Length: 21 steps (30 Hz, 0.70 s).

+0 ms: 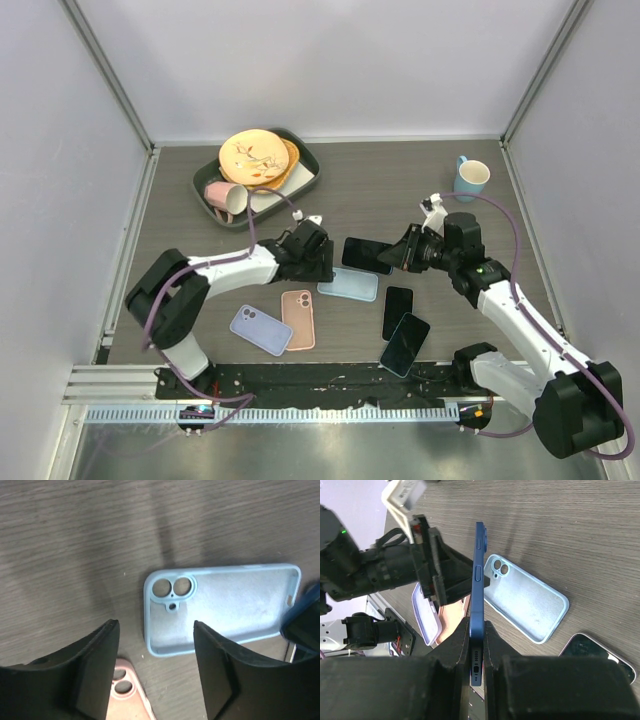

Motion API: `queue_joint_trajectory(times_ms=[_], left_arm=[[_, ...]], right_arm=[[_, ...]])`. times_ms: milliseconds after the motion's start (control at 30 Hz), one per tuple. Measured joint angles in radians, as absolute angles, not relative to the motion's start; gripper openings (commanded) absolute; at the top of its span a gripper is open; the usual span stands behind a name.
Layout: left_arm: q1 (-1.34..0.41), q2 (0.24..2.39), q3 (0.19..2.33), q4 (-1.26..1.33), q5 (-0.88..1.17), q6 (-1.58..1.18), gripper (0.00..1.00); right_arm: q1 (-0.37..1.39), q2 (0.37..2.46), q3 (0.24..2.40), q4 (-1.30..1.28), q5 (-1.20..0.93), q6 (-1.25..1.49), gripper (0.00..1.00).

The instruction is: Put the phone into the phone case

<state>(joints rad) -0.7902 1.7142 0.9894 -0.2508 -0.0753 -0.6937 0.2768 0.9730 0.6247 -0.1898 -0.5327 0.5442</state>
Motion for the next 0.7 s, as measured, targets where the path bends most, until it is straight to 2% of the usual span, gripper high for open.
queue_joint_trajectory(times_ms=[333,500,700], left_arm=[[-0.792,1.428,0.879,-0.234,-0.095,-0.670,0.84],[-0.767,1.308,0.858,-0.231,-0.072,-0.650,0.85],[-0.652,1.260,0.790,-0.181,0.105,-0.650,0.86]], right_arm=[[0.273,0.974,0.625,-0.190,-0.536,0.545,0.01],[0.273,0.991,0.625,-0.183,-0.554,0.553,0.01],[0.273,1.012,0.625,-0.159,-0.583,0.561,0.01]])
